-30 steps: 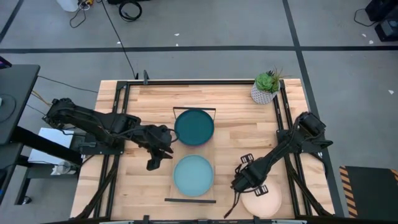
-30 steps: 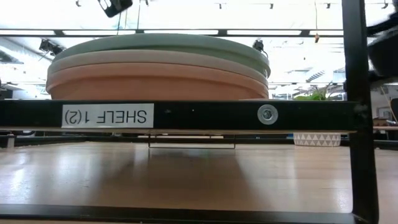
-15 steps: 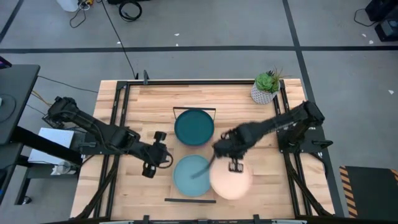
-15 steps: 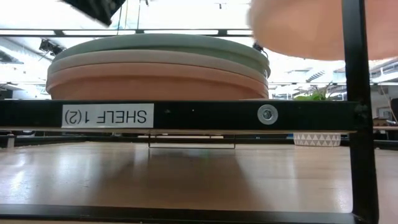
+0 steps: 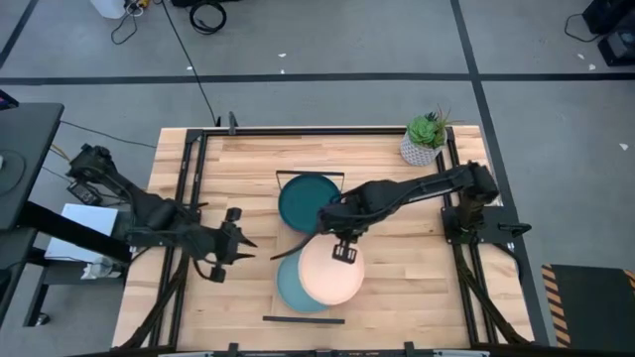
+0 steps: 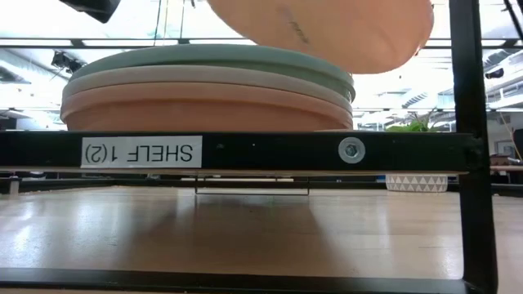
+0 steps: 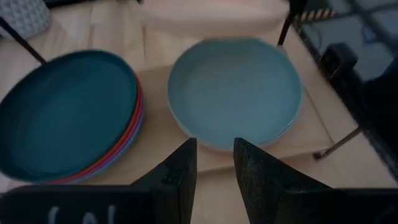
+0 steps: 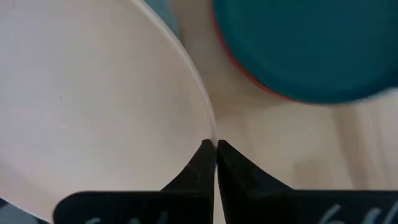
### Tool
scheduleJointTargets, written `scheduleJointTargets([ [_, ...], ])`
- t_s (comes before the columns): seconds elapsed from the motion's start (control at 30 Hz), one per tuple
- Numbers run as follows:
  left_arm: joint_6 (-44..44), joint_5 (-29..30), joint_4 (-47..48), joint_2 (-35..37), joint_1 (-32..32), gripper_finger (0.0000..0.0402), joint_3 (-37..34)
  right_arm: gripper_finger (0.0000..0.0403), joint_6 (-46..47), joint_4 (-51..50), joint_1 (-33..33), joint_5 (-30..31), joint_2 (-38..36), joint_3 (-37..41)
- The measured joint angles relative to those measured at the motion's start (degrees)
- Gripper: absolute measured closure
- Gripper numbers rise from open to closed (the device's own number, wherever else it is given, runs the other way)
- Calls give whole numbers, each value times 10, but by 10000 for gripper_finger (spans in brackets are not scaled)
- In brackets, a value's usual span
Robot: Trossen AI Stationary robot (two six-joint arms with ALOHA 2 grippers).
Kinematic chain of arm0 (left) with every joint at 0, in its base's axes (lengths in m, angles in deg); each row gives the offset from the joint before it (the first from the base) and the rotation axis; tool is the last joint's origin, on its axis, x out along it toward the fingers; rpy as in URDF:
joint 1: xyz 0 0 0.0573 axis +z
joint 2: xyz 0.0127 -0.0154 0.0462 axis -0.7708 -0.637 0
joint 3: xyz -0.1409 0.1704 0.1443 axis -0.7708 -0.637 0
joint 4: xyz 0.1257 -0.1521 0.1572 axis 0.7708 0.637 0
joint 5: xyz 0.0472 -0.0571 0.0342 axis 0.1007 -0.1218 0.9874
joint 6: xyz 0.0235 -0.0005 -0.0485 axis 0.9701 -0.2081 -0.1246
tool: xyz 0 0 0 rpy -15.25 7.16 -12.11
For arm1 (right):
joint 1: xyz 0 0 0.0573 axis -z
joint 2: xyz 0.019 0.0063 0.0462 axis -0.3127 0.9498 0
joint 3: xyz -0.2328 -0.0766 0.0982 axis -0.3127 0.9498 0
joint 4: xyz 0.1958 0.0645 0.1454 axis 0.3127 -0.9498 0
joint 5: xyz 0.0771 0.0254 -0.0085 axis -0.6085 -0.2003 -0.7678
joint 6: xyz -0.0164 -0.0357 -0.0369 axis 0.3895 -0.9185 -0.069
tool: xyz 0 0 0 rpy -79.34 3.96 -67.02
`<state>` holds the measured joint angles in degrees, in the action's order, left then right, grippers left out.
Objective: Place and stack plates onto a shelf
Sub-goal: Stack the white plate on top of the light green plate on the shelf
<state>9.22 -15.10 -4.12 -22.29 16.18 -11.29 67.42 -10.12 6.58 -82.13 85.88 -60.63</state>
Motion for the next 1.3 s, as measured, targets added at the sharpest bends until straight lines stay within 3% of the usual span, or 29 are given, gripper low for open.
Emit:
scheduleJointTargets([
  [0.4,-45,20,-26,74,-40,288,-40,389,-108,71,34,-43,127,-100],
  [0.53,-56,20,-21,76,-52,288,-40,358,-134,79,40,-90,151,-105],
  [0.7,-58,36,-18,75,-58,288,-40,312,-140,77,45,-94,158,-105],
  [0.9,-66,45,-9,75,-59,288,-40,293,-156,59,29,-57,118,-105],
  [1.07,-89,46,8,75,-62,288,-40,295,-184,58,-24,41,91,-105],
  [1.3,-106,103,-11,75,-96,288,-56,295,-171,166,-106,97,65,-15],
])
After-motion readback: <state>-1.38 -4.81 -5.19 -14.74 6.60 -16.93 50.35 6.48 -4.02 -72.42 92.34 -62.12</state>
